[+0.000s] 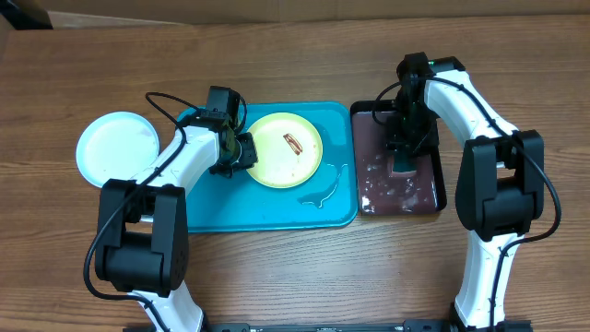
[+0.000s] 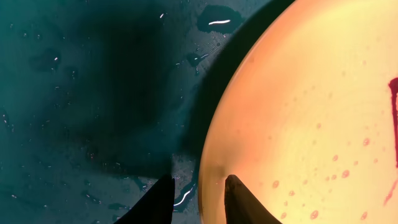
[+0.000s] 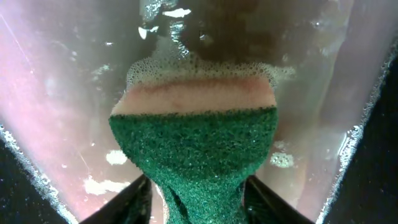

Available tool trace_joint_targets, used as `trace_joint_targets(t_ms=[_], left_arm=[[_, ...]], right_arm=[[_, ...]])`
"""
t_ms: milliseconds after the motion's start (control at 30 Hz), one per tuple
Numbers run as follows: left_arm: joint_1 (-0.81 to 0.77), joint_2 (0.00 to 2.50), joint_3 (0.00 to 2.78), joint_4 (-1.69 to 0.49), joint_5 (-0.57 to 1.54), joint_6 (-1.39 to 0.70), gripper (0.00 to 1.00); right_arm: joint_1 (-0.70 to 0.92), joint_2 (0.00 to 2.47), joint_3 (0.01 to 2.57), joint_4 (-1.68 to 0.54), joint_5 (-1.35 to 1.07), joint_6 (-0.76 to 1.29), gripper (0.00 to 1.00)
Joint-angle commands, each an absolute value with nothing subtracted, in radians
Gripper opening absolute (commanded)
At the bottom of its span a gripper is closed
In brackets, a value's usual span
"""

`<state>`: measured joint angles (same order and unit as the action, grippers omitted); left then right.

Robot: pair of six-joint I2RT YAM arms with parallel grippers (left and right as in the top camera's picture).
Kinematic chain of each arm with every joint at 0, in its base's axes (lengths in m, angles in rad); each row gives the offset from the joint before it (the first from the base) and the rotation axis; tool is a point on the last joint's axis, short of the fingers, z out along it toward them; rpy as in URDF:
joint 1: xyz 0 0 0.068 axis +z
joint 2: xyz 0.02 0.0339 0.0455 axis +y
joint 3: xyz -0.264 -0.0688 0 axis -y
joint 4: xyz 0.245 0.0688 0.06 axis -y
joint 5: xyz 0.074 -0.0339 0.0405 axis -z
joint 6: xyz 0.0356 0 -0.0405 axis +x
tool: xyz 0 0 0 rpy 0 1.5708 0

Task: Clean dirty plates on tray and stack at the side
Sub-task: 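Rub the sponge in the black tray's water with the right gripper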

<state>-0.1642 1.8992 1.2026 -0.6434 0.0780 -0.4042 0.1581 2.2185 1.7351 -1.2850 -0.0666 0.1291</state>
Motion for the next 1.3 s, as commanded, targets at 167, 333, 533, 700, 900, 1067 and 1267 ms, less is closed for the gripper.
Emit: trace_joint_targets(t_ms=[167,333,533,700,900,1067,1267], left_arm=[[-0.171,1.906,1.198,-0.643,0.085,-0.388,0.29],[-0.171,1.906,1.198,-0.639,0.085,-0.388,0.29],[-0.171,1.906,1.198,-0.638,0.085,-0.388,0.3],[-0.171,1.907,1.198,-0.639,0.085,-0.388,0.3],[-0.171,1.906,1.198,-0.639,0.085,-0.388,0.3],[-0.171,1.906,1.198,-0.638,0.086,-0.388,0.3],[-0.171,1.906,1.198,-0.639,0.086,-0.388,0.3]], right_arm=[[0.163,2.2,1.743,-1.287,-0.061,0.126,0.35],[0.163,2.201,1.711,-1.271,-0.061,0.126,0.35],[0.163,2.201,1.715,-1.27,-0.101,0.126,0.33],[0.163,2.201,1.715,-1.27,-0.106,0.126,0.4],[0.163,2.201,1.714,-1.28,-0.106,0.126,0.4],[0.163,2.201,1.715,-1.278,-0.106,0.126,0.04],[0.162,2.164,1.792,-1.35,-0.106,0.107,0.04]])
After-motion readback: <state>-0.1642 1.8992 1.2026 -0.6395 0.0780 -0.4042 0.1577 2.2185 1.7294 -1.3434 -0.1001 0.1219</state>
